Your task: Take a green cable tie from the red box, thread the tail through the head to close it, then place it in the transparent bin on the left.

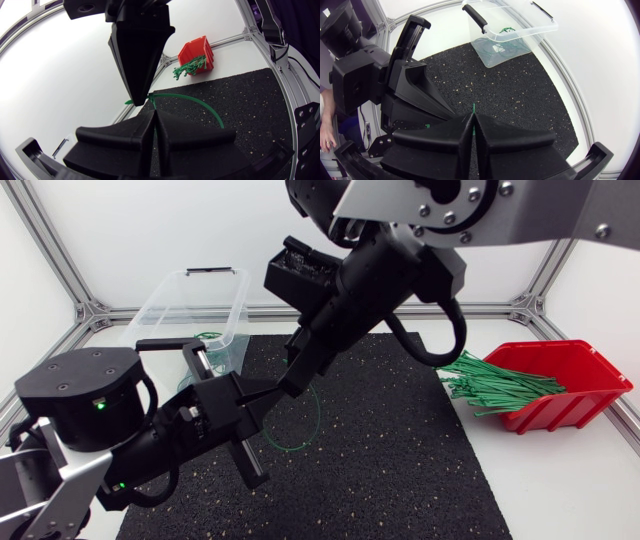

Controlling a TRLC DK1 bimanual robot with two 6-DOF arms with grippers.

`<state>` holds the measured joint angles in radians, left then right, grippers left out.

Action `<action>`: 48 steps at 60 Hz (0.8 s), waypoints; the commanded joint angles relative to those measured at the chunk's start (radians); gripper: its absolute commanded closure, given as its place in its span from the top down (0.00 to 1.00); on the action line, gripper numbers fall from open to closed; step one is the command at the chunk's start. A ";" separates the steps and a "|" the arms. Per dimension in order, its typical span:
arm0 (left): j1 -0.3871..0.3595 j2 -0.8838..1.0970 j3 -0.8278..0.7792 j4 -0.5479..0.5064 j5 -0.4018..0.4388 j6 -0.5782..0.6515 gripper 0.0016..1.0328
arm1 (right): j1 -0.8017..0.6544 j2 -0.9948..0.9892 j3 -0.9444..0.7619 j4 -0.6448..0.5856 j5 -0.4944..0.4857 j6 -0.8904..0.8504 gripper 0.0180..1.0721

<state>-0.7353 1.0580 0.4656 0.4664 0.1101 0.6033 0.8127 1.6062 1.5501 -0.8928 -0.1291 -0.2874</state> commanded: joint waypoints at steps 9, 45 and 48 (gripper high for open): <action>-0.059 -0.047 0.019 -0.023 0.008 0.001 0.03 | 0.028 0.017 0.021 0.022 0.011 -0.004 0.05; -0.113 -0.003 0.016 -0.025 0.028 -0.056 0.03 | 0.060 0.063 0.096 0.035 -0.012 0.005 0.05; -0.115 -0.003 0.016 -0.025 0.033 -0.057 0.03 | 0.065 0.067 0.102 0.035 -0.012 0.005 0.05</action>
<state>-0.8066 1.0348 0.4656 0.4301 0.0761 0.5575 0.8604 1.6394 1.5936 -0.9180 -0.1299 -0.2874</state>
